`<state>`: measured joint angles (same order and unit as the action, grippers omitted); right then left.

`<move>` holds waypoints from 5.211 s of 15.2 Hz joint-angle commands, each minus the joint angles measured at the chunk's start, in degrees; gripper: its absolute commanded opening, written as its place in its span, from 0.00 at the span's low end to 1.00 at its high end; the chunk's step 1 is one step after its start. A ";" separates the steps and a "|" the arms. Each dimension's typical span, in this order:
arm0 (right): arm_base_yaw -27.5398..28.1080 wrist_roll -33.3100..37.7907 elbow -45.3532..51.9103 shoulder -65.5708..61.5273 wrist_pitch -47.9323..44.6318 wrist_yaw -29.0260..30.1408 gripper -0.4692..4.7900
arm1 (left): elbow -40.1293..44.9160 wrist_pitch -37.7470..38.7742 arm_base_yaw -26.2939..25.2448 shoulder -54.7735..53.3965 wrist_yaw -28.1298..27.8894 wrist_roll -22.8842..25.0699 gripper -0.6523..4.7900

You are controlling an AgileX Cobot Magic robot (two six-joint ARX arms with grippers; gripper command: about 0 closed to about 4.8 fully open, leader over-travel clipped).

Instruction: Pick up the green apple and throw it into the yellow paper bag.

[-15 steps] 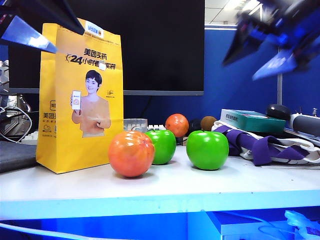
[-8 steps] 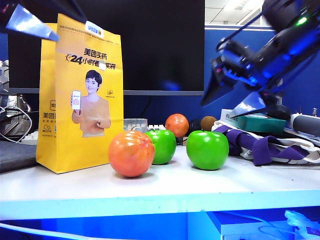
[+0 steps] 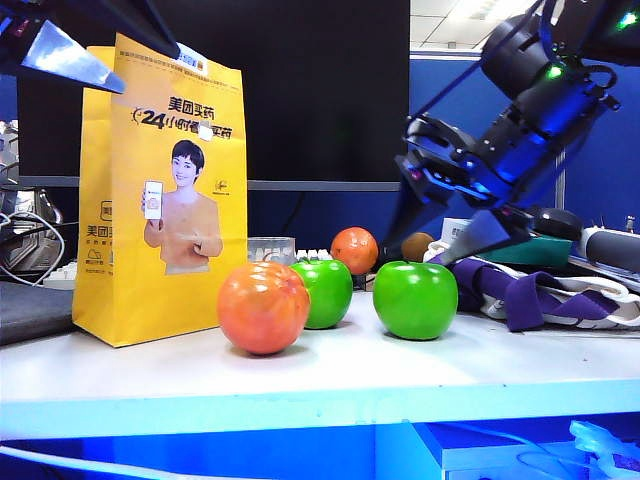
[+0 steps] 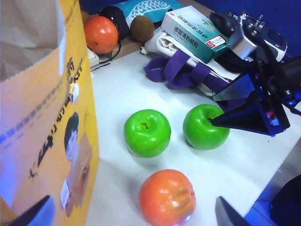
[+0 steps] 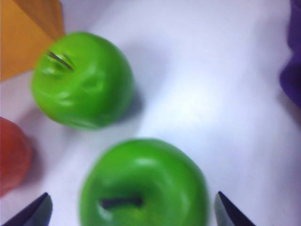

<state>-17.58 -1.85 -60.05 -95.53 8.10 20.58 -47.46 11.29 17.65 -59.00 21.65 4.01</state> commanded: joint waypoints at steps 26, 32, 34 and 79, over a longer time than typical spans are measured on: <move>-3.98 -2.62 -1.79 -7.98 -5.29 -2.27 0.56 | -0.42 -0.66 0.04 -2.32 1.66 -1.46 1.00; -3.78 -2.73 -6.38 -7.72 -1.64 -4.15 0.46 | -0.44 -0.63 0.04 -2.34 1.53 -1.46 1.00; -3.69 -2.95 -11.91 -7.21 2.08 -4.20 0.46 | -0.50 -0.61 0.04 -2.32 1.53 -1.46 1.00; -15.72 8.94 -71.17 -24.63 10.14 21.51 1.00 | -25.38 25.55 0.04 -0.44 -25.49 10.95 1.00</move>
<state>-33.21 7.25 -130.78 -120.53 19.31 42.06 -72.69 37.43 17.67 -59.59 -3.68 14.79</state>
